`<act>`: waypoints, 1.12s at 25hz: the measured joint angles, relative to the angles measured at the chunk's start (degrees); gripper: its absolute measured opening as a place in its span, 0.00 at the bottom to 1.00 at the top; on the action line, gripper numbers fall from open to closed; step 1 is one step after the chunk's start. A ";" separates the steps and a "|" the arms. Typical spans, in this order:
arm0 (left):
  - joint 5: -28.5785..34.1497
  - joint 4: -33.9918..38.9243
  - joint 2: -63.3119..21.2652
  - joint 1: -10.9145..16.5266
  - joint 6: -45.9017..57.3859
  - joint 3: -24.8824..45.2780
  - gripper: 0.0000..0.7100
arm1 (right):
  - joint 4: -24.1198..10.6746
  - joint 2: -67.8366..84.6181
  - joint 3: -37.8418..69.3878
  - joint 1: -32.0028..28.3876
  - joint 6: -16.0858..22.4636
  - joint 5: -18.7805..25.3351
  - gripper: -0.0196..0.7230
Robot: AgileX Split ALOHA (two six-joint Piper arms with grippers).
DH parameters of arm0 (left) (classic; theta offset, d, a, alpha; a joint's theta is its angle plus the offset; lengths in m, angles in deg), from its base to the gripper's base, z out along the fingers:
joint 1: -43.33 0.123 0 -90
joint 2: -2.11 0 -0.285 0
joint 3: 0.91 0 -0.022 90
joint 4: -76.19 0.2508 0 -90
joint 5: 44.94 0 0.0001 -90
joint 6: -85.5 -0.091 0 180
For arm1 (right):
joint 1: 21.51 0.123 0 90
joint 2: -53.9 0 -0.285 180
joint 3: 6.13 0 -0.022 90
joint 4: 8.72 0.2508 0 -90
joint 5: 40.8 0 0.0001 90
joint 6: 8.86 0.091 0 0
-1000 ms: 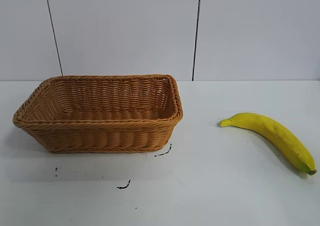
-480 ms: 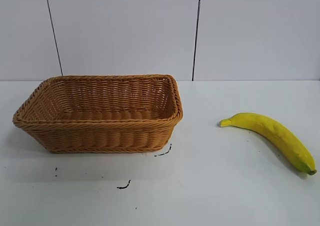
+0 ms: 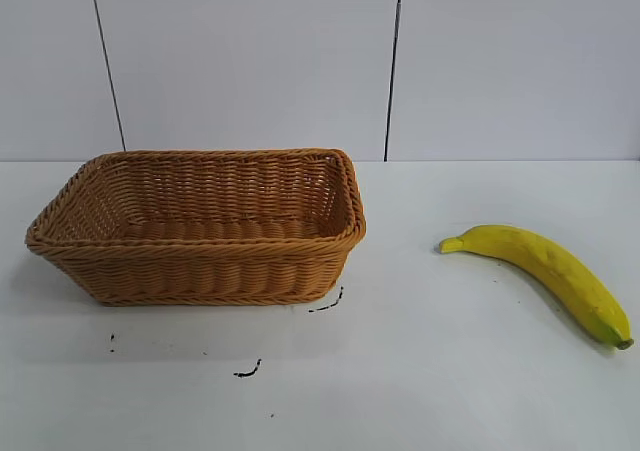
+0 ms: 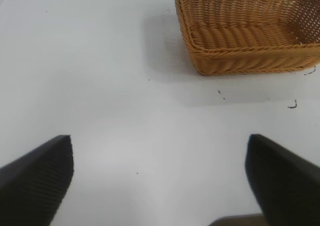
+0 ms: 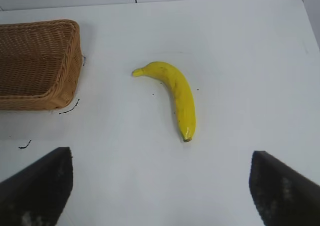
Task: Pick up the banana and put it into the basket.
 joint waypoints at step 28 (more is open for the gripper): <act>0.00 0.00 0.00 0.00 0.00 0.00 0.98 | -2.15 -48.58 -19.28 0.00 -17.90 -1.76 0.91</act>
